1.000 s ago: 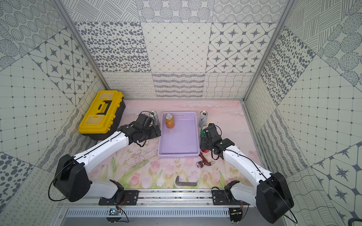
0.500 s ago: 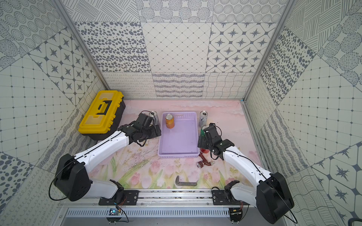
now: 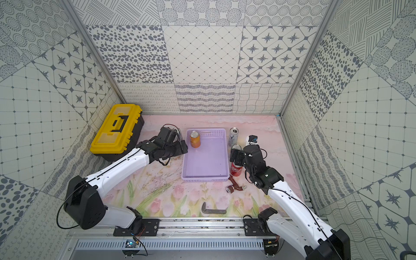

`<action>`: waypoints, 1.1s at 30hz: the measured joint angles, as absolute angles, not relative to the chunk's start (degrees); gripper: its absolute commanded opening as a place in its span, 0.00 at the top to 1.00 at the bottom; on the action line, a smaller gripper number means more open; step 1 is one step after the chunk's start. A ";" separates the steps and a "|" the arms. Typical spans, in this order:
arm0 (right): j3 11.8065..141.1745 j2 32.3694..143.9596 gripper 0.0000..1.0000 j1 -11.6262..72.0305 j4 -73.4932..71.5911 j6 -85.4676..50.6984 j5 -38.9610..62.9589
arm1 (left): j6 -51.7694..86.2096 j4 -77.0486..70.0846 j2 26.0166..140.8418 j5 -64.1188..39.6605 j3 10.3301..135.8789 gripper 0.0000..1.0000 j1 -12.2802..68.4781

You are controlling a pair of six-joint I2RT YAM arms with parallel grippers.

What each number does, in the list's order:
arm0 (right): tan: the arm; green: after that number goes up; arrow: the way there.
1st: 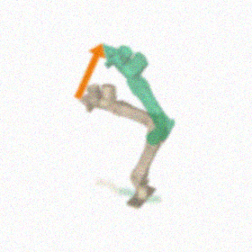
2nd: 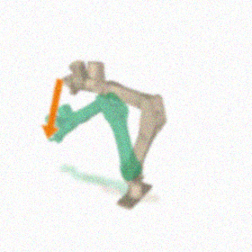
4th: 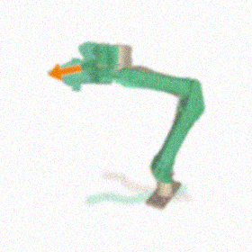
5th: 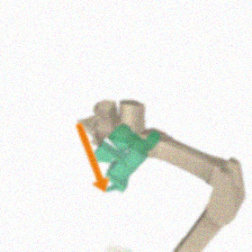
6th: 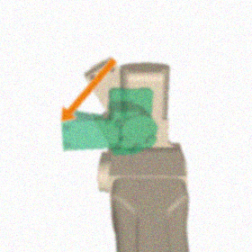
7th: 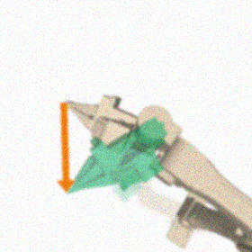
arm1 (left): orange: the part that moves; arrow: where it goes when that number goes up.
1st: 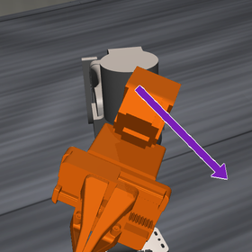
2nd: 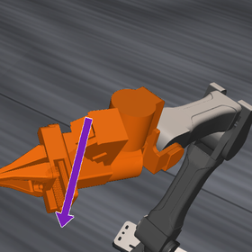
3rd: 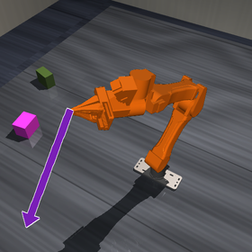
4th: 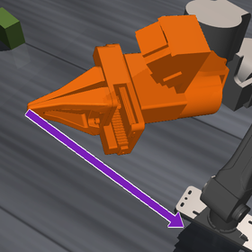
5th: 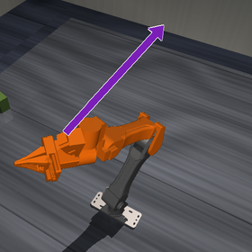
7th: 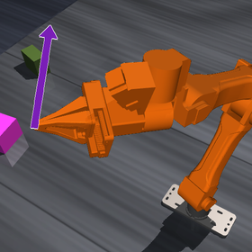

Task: Take out the drinks from the basket
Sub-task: Place the drink at the center of the board, then pick up the drink from the basket.

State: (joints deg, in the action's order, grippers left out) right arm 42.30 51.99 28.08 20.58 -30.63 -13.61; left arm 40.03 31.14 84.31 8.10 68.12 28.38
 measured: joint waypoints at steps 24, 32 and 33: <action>42.33 56.29 0.08 28.03 16.88 -29.02 -12.99 | 32.69 35.35 113.67 11.18 101.54 0.08 30.41; 42.33 56.29 0.08 28.03 16.91 -28.91 -13.13 | 31.68 38.04 119.39 11.11 106.69 0.12 29.08; 42.33 56.29 0.07 28.03 16.91 -28.88 -13.13 | 31.66 38.44 119.92 11.09 107.04 0.12 28.80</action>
